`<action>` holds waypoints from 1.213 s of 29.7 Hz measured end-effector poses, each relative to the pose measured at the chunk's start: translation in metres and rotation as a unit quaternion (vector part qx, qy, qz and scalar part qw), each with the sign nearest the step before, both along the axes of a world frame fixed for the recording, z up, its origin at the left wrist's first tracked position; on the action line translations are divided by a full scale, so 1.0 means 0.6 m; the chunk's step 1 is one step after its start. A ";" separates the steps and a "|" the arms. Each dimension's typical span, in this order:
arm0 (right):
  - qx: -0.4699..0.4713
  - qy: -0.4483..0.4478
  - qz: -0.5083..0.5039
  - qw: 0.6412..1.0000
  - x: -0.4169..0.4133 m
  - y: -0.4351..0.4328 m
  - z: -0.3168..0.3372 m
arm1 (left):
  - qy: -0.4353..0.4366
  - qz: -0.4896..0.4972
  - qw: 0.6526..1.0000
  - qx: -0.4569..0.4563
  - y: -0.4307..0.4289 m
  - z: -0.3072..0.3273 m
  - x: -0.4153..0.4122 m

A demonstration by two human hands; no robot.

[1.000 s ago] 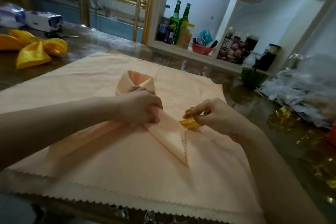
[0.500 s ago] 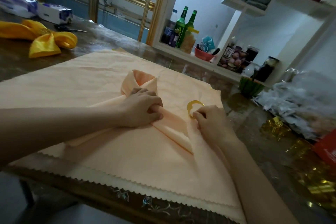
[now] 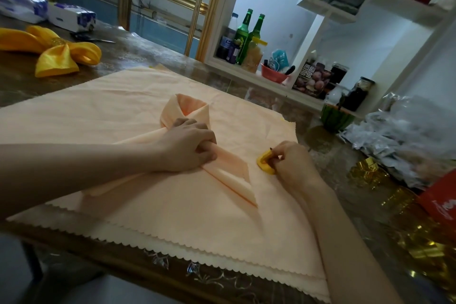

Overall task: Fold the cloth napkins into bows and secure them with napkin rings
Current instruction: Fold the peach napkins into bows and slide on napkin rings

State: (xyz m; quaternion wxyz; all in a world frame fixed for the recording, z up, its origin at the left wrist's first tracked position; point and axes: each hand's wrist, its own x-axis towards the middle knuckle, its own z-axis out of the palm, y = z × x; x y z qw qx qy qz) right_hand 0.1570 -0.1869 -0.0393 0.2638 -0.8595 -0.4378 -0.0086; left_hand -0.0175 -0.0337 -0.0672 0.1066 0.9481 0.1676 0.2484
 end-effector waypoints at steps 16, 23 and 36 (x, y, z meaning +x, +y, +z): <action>0.067 0.083 0.164 0.981 -0.093 0.038 -0.008 | -0.094 -0.064 0.993 -0.013 0.011 -0.001 -0.016; 0.044 0.052 0.176 0.982 -0.089 0.047 -0.017 | -0.108 -0.070 0.992 0.007 0.005 -0.002 -0.019; 0.131 0.061 0.167 0.975 -0.092 0.047 -0.022 | -0.071 -0.044 0.996 -0.022 -0.020 0.008 -0.029</action>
